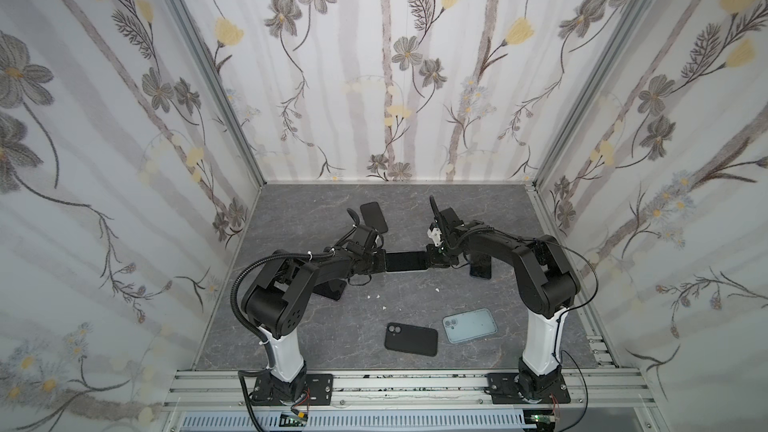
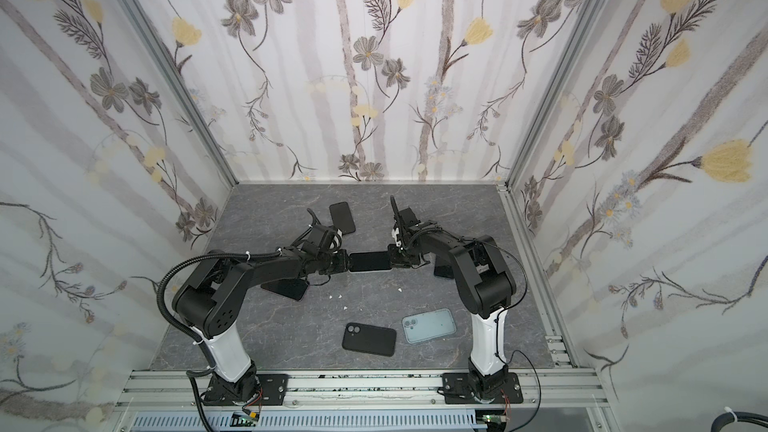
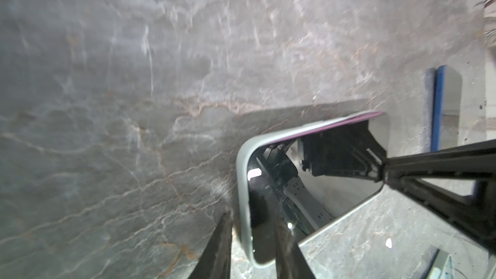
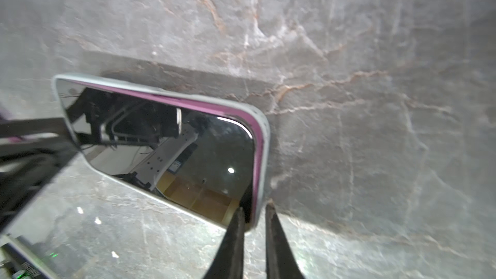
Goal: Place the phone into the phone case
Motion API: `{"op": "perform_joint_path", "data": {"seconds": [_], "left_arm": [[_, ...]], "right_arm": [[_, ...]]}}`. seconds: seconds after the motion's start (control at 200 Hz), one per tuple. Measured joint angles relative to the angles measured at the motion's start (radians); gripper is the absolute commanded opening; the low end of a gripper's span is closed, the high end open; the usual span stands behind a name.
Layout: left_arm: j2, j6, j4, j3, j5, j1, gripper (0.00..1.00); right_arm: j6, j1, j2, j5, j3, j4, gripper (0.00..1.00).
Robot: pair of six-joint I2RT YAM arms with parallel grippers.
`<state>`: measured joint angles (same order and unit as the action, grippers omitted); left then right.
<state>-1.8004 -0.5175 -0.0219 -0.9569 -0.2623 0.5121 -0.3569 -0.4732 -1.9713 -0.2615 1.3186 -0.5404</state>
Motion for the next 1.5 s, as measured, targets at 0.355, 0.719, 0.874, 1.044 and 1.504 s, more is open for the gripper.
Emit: {"op": "perform_joint_path", "data": {"seconds": [0.355,0.719,0.874,1.044,1.504], "left_arm": [[0.046,0.032,0.078,-0.14,0.026,-0.027,0.29],[0.014,0.072,0.161,-0.203,0.034,-0.034,0.3],[-0.004,0.092,0.184,-0.215,0.027,-0.037,0.31],[-0.029,0.095,0.205,-0.215,0.003,-0.039,0.32],[-0.085,0.111,0.229,-0.231,-0.019,-0.039,0.29]], "right_arm": [[0.035,0.003,0.019,0.09,0.206,-0.079,0.24],[0.098,0.015,-0.063,0.101,0.373,-0.106,0.21],[0.108,0.018,-0.093,0.091,0.393,-0.122,0.21],[0.117,0.021,-0.122,0.084,0.409,-0.15,0.22],[0.149,0.021,-0.136,0.012,0.411,-0.206,0.17]]}}
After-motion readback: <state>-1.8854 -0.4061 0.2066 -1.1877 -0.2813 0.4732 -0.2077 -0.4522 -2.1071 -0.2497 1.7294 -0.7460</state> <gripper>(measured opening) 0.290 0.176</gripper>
